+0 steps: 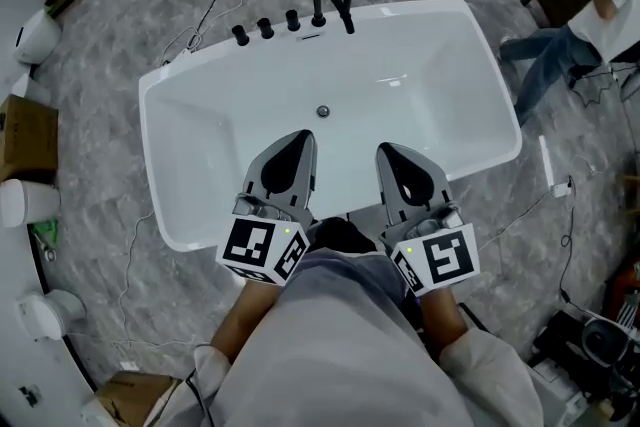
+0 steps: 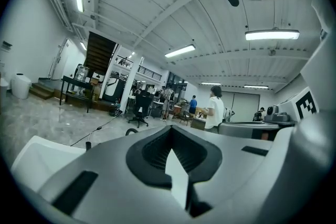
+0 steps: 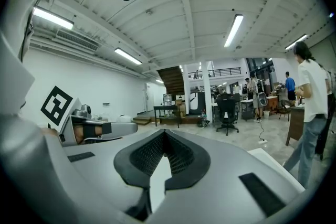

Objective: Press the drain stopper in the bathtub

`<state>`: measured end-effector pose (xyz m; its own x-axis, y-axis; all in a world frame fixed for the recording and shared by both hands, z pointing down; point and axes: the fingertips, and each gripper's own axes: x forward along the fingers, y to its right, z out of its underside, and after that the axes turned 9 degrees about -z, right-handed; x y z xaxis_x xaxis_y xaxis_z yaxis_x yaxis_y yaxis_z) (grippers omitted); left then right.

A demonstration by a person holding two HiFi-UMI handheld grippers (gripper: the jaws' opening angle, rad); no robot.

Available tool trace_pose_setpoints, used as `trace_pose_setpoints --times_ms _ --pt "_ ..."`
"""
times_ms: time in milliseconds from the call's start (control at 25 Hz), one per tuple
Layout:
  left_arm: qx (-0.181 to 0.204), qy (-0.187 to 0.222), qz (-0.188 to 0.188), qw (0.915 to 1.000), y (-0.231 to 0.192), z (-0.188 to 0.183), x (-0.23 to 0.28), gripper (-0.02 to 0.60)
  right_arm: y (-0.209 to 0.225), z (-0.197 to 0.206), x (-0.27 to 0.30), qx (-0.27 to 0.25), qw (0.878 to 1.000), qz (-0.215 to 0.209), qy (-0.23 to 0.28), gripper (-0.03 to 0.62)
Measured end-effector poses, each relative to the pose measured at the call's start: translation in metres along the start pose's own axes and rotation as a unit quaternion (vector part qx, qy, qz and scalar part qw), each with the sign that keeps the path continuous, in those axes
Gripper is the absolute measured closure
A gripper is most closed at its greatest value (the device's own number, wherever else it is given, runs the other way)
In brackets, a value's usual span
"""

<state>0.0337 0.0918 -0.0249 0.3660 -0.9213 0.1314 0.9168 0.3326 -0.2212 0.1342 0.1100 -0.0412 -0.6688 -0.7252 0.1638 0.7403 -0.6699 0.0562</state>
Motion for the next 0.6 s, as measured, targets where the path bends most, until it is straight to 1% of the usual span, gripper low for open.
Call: trace_pose_setpoints --times_ms 280,600 --pt "0.014 -0.008 0.009 0.9998 0.0106 0.0064 0.0031 0.575 0.0044 0.0015 -0.0066 0.000 1.000 0.002 -0.001 0.579" --pt "0.016 -0.005 -0.003 0.9999 0.0045 0.0022 0.0041 0.575 0.0041 -0.0032 0.0003 -0.005 1.000 -0.011 0.004 0.579"
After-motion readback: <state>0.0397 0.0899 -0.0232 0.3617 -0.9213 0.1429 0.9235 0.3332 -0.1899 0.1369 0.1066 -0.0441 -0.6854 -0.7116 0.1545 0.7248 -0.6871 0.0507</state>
